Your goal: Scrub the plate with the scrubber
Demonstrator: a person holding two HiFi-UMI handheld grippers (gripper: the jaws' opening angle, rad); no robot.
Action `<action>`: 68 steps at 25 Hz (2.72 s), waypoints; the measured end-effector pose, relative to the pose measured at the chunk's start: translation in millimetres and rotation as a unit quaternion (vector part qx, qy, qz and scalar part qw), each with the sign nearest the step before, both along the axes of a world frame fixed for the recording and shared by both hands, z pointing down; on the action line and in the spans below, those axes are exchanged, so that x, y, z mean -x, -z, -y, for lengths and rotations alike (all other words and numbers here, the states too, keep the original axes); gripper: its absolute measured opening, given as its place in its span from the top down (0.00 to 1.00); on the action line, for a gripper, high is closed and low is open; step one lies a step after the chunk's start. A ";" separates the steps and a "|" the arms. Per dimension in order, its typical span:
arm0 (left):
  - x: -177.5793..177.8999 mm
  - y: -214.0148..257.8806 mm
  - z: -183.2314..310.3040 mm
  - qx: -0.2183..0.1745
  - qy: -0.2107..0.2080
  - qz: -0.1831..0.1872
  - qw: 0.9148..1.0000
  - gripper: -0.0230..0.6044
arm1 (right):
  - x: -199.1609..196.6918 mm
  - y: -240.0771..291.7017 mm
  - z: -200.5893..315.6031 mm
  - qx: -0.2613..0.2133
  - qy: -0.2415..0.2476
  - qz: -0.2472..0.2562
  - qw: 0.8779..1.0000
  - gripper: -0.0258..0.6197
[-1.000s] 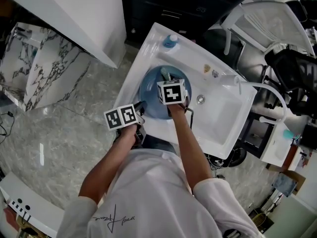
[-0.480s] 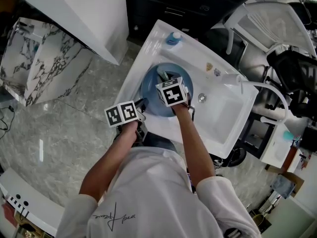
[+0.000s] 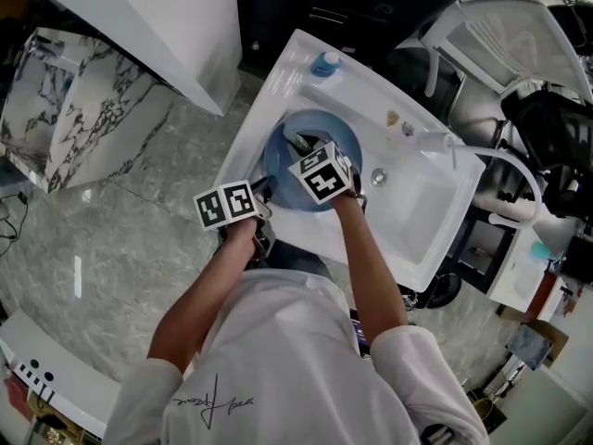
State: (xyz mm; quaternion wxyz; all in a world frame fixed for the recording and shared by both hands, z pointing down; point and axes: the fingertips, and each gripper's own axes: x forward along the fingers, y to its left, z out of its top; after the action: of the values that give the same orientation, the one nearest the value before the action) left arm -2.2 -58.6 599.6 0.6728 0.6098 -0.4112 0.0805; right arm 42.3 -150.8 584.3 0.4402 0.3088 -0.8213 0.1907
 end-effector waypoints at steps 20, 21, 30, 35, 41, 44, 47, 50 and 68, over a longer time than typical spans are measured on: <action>-0.5 -0.1 0.7 0.004 0.013 -0.012 1.000 0.80 | 12.9 3.6 -35.5 -0.011 0.140 0.006 0.990 0.87; -0.2 0.0 0.8 0.005 0.014 -0.012 1.000 0.80 | 13.3 3.6 -37.7 -0.010 0.146 0.005 0.989 0.87; 1.1 -0.2 3.1 0.007 0.024 -0.018 1.000 0.80 | 9.9 1.3 -53.9 -0.004 0.187 0.000 0.982 0.87; 2.1 0.2 3.5 0.006 0.026 -0.019 0.999 0.80 | 11.5 1.9 -59.6 -0.007 0.209 -0.005 0.978 0.87; 3.1 0.3 2.8 0.005 0.028 -0.020 0.999 0.80 | 13.4 3.6 -68.6 -0.007 0.232 -0.006 0.973 0.87; 2.5 0.8 2.8 0.006 0.029 -0.020 0.999 0.80 | 12.7 4.8 -73.8 -0.002 0.241 -0.005 0.971 0.87; 1.5 1.0 2.7 0.006 0.027 -0.018 0.999 0.80 | 11.8 6.2 -79.0 0.000 0.248 -0.005 0.969 0.87; 2.0 0.6 3.0 0.006 0.027 -0.018 0.999 0.80 | 11.7 6.7 -84.3 0.000 0.259 -0.008 0.966 0.87; 7.1 0.1 3.9 0.006 0.036 -0.020 0.999 0.80 | 3.7 10.6 -118.7 0.026 0.317 0.005 0.948 0.87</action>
State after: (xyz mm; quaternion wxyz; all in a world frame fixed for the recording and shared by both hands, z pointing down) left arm -9.3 -62.5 599.5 0.6871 0.5920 -0.4187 0.0461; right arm 38.6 -32.0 573.7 0.4818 0.0199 -0.8737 0.0638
